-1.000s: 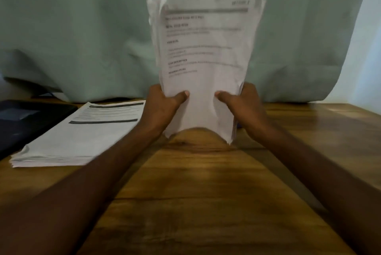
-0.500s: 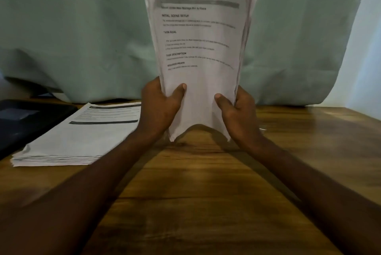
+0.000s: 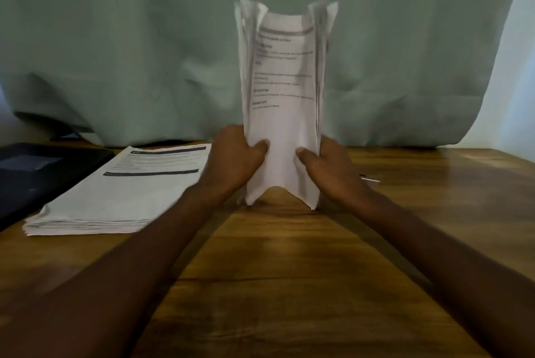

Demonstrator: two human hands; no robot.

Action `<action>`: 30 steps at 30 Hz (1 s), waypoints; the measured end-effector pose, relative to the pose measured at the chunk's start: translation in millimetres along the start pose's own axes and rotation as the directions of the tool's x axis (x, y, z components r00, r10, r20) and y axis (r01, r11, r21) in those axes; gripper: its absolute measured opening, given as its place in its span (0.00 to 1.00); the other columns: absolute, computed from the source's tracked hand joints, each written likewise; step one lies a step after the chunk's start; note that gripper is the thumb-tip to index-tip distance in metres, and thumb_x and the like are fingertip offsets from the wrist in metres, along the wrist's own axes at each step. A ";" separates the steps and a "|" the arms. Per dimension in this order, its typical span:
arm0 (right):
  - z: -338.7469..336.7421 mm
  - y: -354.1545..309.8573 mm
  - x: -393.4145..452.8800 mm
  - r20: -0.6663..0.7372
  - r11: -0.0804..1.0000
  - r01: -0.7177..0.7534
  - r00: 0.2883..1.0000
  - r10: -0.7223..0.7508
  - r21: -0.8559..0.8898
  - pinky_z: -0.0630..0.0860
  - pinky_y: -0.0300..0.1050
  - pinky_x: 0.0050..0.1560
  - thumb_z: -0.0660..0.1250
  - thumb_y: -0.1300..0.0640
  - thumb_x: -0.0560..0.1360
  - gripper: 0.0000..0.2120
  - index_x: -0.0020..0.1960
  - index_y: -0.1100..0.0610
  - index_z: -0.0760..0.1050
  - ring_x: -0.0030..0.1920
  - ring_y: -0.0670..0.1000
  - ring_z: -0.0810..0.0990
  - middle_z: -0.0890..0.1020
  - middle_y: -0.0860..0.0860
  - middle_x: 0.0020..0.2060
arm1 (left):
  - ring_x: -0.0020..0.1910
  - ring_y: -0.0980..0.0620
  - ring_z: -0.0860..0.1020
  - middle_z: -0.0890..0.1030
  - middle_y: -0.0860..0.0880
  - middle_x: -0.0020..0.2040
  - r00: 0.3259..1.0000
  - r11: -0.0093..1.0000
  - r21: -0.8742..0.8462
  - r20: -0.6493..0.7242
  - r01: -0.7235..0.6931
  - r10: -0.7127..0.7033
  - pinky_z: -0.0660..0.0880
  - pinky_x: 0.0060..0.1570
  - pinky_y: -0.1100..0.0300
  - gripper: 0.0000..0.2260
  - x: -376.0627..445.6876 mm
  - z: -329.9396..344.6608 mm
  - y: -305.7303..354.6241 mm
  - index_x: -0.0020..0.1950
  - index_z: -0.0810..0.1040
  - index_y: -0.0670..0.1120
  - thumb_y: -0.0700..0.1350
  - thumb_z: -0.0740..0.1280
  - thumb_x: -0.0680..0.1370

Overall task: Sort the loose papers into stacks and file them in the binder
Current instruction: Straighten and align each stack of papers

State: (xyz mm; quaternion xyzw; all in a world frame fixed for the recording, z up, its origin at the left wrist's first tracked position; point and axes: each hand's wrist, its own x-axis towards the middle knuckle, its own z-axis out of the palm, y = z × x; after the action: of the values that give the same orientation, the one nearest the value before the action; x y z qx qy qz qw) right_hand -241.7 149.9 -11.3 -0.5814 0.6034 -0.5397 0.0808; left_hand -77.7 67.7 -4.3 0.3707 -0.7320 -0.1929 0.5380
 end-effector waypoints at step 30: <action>-8.4 3.6 7.6 0.054 0.987 -0.144 0.989 0.141 0.071 0.75 0.37 0.46 0.66 0.50 0.82 0.21 0.72 0.56 0.73 0.54 0.49 0.80 0.80 0.47 0.58 | 0.54 0.41 0.83 0.83 0.39 0.58 0.998 0.990 0.131 0.013 -0.059 0.058 0.82 0.51 0.50 0.20 -2.9 -2.7 -4.0 0.63 0.80 0.36 0.51 0.68 0.81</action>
State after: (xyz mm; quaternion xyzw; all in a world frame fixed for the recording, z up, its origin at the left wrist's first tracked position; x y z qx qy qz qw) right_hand -252.4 147.7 -6.5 -0.5463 0.6207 -0.5403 0.1557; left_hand -73.4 67.6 -8.0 0.3829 -0.7560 -0.1303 0.5147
